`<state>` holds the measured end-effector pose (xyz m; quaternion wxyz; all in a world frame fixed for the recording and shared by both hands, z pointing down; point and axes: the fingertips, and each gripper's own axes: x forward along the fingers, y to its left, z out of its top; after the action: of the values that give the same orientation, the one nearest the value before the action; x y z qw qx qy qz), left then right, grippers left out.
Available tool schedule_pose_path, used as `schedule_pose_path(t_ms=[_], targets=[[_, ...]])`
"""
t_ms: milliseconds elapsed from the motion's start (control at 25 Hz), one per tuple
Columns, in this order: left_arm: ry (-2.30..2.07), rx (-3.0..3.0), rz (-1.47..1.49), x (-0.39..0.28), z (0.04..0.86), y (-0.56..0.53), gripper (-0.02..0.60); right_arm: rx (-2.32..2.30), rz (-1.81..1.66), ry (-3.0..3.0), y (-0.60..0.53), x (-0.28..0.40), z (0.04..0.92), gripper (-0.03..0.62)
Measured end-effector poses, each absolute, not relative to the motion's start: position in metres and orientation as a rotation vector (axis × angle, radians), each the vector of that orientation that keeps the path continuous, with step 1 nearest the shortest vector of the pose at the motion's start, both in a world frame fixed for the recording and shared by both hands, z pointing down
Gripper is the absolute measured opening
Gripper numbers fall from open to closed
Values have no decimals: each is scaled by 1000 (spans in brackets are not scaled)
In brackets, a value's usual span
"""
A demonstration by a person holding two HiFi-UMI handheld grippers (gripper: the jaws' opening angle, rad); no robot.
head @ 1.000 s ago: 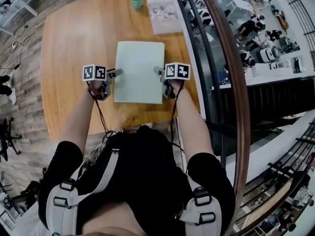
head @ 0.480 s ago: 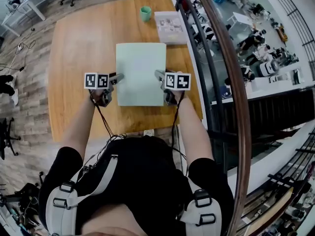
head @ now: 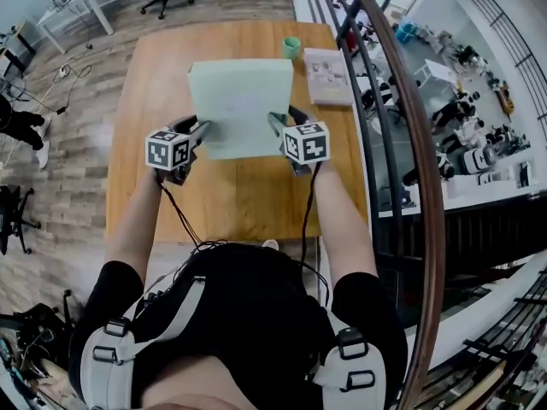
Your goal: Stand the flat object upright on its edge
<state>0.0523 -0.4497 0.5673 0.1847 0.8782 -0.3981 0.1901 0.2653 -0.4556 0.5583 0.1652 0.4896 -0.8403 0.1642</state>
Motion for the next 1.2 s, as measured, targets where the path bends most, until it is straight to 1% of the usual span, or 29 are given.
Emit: schedule_pose_path(t_ms=[320, 520, 720, 1200], targets=[[-1445, 2611, 499, -14, 505, -477, 161, 1407, 163, -2513, -498, 197, 507, 227], [-1561, 2596, 567, -48, 503, -497, 160, 1412, -35, -2474, -523, 160, 495, 225], [-1574, 2517, 571, -63, 522, -513, 156, 1401, 33, -2440, -540, 146, 513, 225], [-1435, 2450, 672, -56, 584, -526, 155, 1393, 198, -2339, -540, 155, 573, 225]])
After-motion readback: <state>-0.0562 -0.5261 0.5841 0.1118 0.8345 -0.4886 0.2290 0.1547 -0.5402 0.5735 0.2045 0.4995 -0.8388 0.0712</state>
